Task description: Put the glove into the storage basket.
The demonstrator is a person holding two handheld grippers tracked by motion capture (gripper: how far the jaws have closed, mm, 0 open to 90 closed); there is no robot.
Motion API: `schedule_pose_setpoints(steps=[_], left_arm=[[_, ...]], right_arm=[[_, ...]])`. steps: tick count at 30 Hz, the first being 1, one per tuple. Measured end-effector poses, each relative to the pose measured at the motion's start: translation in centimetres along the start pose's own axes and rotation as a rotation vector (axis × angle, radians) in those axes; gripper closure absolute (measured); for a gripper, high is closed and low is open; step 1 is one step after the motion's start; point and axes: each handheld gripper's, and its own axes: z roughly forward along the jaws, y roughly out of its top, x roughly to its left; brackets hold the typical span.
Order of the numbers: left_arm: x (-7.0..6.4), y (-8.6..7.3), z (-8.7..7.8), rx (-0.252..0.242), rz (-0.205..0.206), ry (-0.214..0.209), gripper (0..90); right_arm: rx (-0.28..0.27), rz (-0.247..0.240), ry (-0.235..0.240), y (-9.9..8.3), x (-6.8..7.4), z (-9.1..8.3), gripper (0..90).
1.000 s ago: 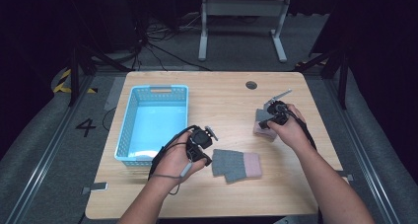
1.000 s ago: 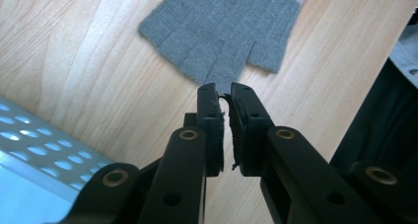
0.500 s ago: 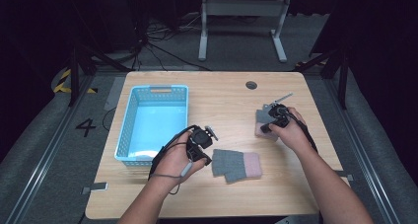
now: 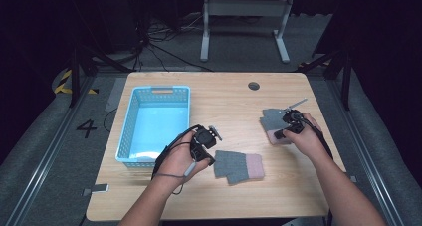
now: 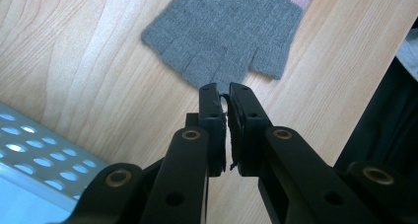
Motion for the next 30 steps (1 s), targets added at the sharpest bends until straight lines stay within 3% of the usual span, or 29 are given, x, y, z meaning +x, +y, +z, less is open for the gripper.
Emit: schedule_pose_setpoints(steps=[13, 18, 21, 26, 30], left_arm=[[0.1, -0.1, -0.1, -0.006, -0.008, 0.001, 84.6], [0.2, 0.1, -0.2, -0.013, -0.007, -0.002, 83.4], [0.3, 0.3, -0.4, -0.021, -0.005, -0.007, 82.3], [0.4, 0.3, -0.8, -0.038, -0.005, -0.021, 79.1], [0.6, 0.1, -1.1, -0.043, -0.012, -0.017, 77.5]], right_arm=[[0.005, 0.043, -0.008, -1.2, -1.3, -0.8, 90.0], [-0.010, 0.032, -0.006, -1.2, -1.2, -1.1, 88.5], [-0.058, 0.076, 0.008, -0.6, -0.9, -1.9, 77.3], [-0.079, 0.155, -0.010, 0.5, -1.1, -2.8, 69.6], [-0.068, 0.152, -0.032, 1.4, -1.3, -2.8, 65.8]])
